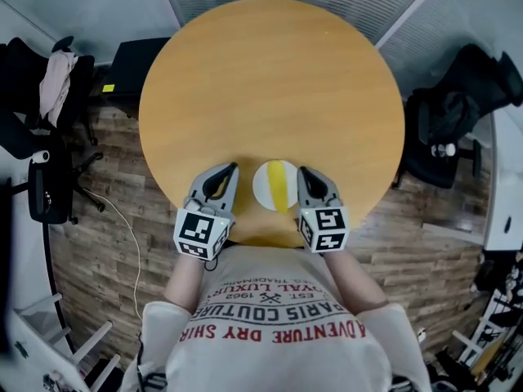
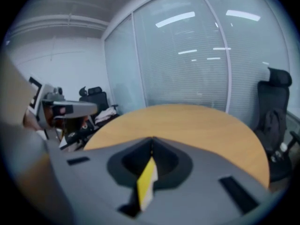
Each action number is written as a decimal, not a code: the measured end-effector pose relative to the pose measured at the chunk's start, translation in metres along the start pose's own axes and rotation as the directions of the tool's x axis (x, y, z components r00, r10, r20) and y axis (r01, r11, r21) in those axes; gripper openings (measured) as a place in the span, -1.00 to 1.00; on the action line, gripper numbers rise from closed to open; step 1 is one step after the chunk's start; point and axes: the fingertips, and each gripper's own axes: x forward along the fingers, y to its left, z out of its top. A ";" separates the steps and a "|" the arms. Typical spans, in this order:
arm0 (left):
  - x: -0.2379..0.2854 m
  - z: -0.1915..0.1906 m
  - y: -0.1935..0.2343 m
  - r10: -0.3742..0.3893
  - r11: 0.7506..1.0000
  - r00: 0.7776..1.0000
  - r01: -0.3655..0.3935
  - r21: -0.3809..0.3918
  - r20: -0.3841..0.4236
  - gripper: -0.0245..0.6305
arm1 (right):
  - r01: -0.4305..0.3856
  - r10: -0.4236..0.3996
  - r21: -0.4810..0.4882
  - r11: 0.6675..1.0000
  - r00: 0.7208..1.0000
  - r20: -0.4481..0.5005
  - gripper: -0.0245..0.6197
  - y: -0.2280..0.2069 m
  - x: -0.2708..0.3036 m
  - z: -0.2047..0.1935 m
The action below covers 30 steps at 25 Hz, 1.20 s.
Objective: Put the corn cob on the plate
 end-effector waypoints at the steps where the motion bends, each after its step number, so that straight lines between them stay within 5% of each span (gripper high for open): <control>1: 0.000 0.006 -0.003 0.005 1.000 1.000 -0.005 0.004 0.010 -0.83 | -0.024 0.025 -0.023 0.999 0.999 0.035 -0.83 0.002 -0.004 0.012; 12: -0.007 0.072 -0.039 0.012 0.999 0.985 -0.020 0.046 0.171 -0.83 | -0.074 0.137 -0.183 0.980 0.923 0.360 -0.83 0.004 -0.066 0.115; 18: -0.010 0.092 -0.058 0.011 0.998 0.970 -0.027 0.062 0.243 -0.83 | -0.101 0.180 -0.218 0.971 0.907 0.381 -0.83 -0.006 -0.083 0.122; 30: -0.015 0.100 -0.069 0.043 0.995 0.965 -0.064 0.071 0.259 -0.83 | -0.139 0.222 -0.235 0.962 0.898 0.380 -0.84 -0.010 -0.088 0.125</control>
